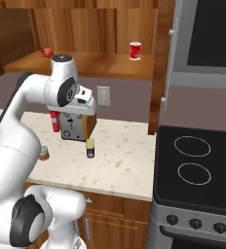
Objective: Pick the cans from the counter and place them in their designated side in the cabinet.
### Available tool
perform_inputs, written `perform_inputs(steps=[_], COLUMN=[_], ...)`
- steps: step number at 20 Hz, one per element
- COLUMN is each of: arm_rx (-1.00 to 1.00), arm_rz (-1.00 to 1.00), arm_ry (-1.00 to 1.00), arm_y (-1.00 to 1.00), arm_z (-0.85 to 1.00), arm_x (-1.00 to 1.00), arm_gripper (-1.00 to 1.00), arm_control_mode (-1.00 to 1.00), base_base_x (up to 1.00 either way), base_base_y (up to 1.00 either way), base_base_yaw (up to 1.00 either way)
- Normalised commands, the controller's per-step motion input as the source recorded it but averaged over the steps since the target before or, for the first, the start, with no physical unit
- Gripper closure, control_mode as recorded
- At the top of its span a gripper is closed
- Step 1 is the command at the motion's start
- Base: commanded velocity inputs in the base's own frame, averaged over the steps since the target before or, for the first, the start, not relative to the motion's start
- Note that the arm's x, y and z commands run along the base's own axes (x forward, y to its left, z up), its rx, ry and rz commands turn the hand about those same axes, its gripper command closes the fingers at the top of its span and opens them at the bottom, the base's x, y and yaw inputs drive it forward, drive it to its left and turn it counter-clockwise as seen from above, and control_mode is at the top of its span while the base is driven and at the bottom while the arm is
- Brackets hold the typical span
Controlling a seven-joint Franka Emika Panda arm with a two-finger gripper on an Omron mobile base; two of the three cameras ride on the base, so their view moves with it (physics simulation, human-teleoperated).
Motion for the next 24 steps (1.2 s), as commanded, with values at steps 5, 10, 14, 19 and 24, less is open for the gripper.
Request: perform_inputs(steps=[5,10,14,19,24], arm_rx=[-0.01,0.01,0.05,0.07,0.03], arm_rz=[0.0,0.0,0.0,0.0,0.02], arm_ry=[0.0,0.04,0.08,0.07,0.02], arm_y=[0.09,0.24,0.32,0.32,0.37], arm_z=[-0.03,-0.11,-0.13,-0.09,-0.09], arm_x=[0.0,-0.01,-0.01,-0.03,-0.02], arm_gripper=[-1.0,-1.0,-1.0,-1.0,-1.0], arm_control_mode=[-1.0,-1.0,-1.0,-1.0,-1.0], base_base_x=[0.0,0.0,0.0,0.0,0.0], base_base_y=[0.0,0.0,0.0,0.0,0.0], base_base_yaw=[0.0,0.0,0.0,0.0,0.0])
